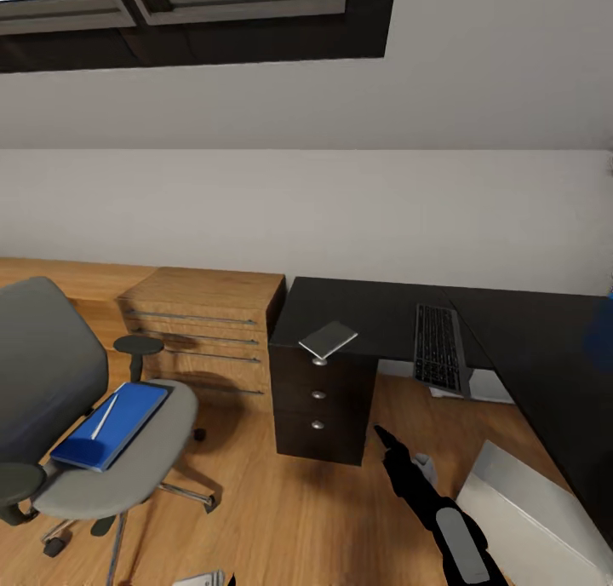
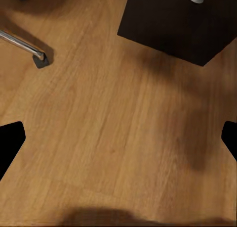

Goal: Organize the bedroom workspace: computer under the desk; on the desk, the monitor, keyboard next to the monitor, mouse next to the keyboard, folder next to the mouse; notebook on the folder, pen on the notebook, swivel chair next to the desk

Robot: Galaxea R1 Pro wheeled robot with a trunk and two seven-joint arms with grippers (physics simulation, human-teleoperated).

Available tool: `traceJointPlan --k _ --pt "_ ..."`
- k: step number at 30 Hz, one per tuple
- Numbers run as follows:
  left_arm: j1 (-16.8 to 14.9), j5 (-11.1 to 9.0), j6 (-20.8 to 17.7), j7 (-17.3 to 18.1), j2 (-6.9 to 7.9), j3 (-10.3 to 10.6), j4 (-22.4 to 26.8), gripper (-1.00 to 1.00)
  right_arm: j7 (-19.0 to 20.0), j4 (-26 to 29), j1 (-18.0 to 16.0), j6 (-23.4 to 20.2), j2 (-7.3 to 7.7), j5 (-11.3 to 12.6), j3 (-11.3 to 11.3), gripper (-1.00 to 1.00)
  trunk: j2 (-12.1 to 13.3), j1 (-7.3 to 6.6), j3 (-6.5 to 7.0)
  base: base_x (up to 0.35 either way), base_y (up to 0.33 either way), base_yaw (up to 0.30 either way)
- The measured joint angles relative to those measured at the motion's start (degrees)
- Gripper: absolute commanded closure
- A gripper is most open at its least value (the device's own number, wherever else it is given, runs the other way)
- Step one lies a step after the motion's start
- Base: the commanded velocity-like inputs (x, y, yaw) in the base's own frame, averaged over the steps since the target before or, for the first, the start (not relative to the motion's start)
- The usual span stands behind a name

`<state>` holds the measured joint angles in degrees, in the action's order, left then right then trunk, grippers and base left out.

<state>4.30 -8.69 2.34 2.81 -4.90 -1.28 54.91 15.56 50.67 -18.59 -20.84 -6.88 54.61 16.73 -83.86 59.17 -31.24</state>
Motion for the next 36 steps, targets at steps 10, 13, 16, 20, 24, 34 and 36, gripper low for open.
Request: traceJointPlan --k 10,13,16,20,24,34,36 --pt "0.0 -0.1 -2.9 0.0 -0.11 -0.8 4.6 -1.00 -0.5 -15.0 0.0 17.9 0.08 -19.6 0.0 -1.00 0.8 -0.44 0.35 -0.012 -0.022 0.000" --pt "0.0 -0.1 -2.9 0.0 -0.27 -0.8 4.8 -1.00 -0.6 -20.7 0.0 27.7 0.07 -25.6 0.0 -1.00 2.0 -1.10 0.89 -0.001 -0.002 0.000" --pt "0.0 -0.2 -3.0 0.0 -0.34 -0.8 4.9 -1.00 -0.6 -24.8 0.0 35.0 0.06 -28.4 0.1 -1.00 3.2 -1.76 1.43 0.000 -0.001 0.000" --pt "0.0 -0.2 -3.0 -0.4 -0.34 -0.9 5.0 -1.00 -0.7 -33.6 0.0 48.0 0.19 -30.7 0.2 -1.00 4.8 -2.64 2.15 0.000 0.000 0.000" --pt "0.0 -0.1 -3.0 -1.4 -0.32 -1.0 4.9 -1.00 -0.8 -38.1 0.0 54.2 1.10 -31.2 0.3 -1.00 6.4 -3.51 2.87 0.000 0.000 0.000" --pt "0.0 0.0 -2.9 -7.4 -0.31 -0.8 0.6 -1.00 -1.1 -42.7 0.0 59.0 2.58 -31.1 0.2 -1.00 10.4 -5.71 4.66 0.000 0.000 0.000" --pt "0.0 0.0 -2.9 -7.7 -0.32 -0.8 -0.4 -1.00 -1.1 -42.9 0.0 59.3 2.62 -31.0 0.2 -1.00 11.2 -6.15 5.02 0.000 0.000 0.000"
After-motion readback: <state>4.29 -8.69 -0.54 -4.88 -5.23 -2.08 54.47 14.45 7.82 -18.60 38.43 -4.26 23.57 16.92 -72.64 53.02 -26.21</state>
